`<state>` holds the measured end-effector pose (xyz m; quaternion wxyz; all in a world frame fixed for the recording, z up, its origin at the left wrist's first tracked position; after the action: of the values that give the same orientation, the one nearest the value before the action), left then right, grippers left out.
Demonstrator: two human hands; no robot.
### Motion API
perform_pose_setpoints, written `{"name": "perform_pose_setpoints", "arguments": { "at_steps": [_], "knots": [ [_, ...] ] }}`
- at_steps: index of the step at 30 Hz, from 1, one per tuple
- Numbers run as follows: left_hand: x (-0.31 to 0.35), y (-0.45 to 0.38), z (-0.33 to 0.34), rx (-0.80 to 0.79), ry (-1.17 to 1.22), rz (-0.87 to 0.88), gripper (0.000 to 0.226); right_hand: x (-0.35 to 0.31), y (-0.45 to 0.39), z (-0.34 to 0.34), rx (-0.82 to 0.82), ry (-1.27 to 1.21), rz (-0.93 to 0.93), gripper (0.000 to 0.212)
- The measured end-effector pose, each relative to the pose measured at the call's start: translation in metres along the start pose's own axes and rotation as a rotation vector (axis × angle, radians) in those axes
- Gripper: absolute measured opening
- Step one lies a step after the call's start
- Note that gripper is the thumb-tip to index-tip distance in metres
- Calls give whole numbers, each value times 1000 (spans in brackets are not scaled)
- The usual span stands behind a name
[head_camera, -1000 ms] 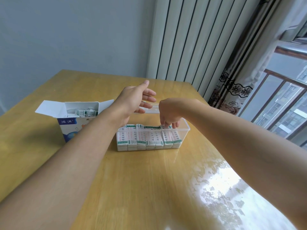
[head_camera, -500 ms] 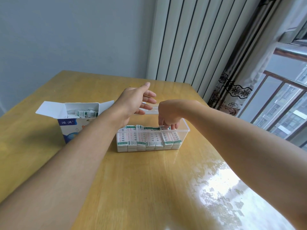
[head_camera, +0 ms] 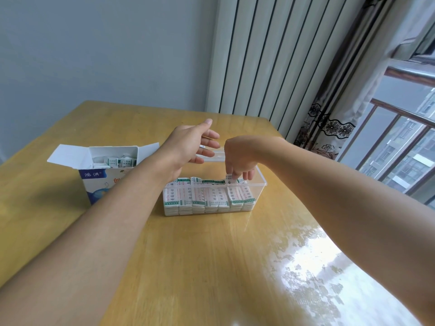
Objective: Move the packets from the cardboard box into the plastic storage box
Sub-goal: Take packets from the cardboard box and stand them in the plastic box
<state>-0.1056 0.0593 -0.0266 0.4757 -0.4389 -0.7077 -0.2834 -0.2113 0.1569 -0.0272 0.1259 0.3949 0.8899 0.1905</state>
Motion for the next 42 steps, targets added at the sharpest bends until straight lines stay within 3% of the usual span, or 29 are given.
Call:
{"name": "perform_pose_setpoints", "arguments": {
  "at_steps": [6,15,25,32,42],
  "knots": [
    [1,2,-1,-8,-4,-6,44,3,13,-17,-12,-106,-95,19],
    [0,1,-1,-18,18,-15,43,7,12,-33,-4,-303,-168,16],
    [-1,-1,-2,-15,29,-23,44,0,-4,-2,1,-115,-135,24],
    [-2,-1,-1,-14,22,-21,44,-1,0,0,11,-111,-104,35],
    [-2,-1,-1,-15,23,-20,43,1,-8,9,33,-19,-62,31]
  ]
}}
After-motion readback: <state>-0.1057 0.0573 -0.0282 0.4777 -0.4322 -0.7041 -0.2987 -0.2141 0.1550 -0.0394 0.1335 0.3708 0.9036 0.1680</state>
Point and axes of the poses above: each hand's wrist, its own y-axis away from the middle knuckle, its own z-axis out of the palm, x = y × z, the point moved 4 cm from there along -y, towards the middle knuckle, and after that the axes turned 13 degrees about -y, right-handed, at the moved point
